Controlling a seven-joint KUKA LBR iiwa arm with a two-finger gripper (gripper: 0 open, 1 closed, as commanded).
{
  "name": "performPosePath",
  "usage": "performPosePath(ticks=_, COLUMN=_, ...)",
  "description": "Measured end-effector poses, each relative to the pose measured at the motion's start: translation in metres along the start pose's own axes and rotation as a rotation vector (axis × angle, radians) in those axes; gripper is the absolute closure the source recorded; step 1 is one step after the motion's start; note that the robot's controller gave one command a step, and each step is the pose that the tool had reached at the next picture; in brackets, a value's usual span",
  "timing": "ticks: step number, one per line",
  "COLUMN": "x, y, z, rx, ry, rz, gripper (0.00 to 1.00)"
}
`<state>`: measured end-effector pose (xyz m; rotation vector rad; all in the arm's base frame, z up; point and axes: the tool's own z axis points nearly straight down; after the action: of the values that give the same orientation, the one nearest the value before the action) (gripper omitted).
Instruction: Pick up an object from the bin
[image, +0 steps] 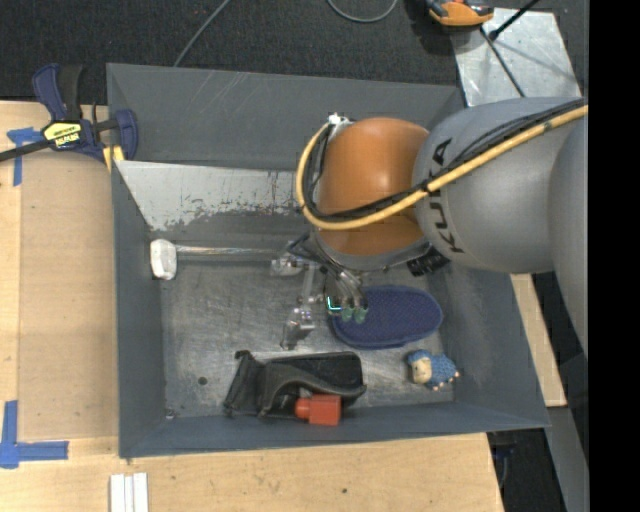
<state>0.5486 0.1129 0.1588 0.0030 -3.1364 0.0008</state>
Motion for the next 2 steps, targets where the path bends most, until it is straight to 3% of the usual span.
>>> performPosePath(ticks=1, x=0.006, y=-0.13, z=0.039, rx=0.004, ry=-0.005, rz=-0.081, gripper=0.0)
performPosePath(ticks=2, x=-0.018, y=-0.15, z=0.076, rx=0.001, ry=-0.009, rz=-0.418, gripper=0.0)
